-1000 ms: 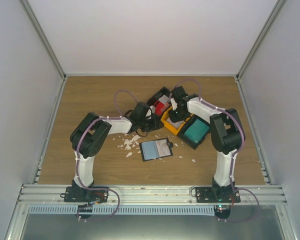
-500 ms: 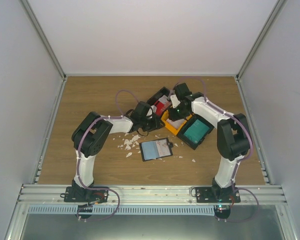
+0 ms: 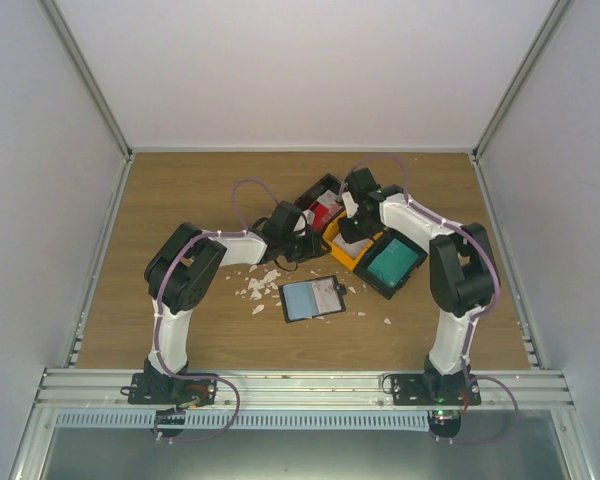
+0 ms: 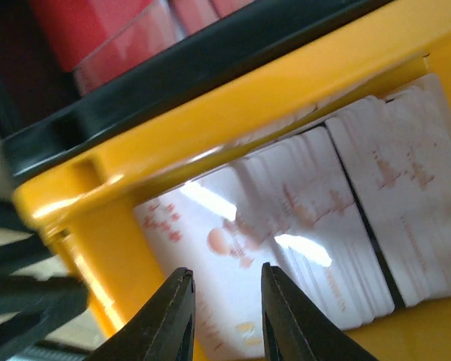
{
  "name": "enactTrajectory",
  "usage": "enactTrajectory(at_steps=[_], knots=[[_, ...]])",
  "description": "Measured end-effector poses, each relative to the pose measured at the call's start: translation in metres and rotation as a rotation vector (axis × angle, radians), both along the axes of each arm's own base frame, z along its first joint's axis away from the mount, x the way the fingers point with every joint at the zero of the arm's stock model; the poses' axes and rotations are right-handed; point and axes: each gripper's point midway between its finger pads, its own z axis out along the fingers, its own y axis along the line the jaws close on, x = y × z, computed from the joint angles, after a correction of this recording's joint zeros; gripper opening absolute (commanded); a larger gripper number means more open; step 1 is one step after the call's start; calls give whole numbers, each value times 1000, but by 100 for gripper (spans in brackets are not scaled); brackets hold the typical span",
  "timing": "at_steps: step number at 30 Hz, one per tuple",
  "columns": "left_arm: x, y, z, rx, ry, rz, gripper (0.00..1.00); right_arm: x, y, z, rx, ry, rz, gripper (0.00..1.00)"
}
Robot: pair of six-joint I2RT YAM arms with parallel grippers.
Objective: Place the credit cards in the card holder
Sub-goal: Pick up the credit card from the storage box.
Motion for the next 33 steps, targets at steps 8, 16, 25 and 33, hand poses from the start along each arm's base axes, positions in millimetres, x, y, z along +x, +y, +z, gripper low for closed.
enactTrajectory(at_steps=[8, 16, 25, 33], knots=[[0, -1, 1, -6, 0, -5, 33, 9, -3, -29, -56, 29, -9, 32], [0, -2, 2, -10, 1, -8, 32, 8, -1, -33, -62, 33, -1, 32], [0, -4, 3, -16, 3, -14, 31, 8, 1, -31, -59, 28, 8, 31], [0, -5, 3, -17, 5, -17, 31, -4, 10, -8, -6, 0, 28, 31]])
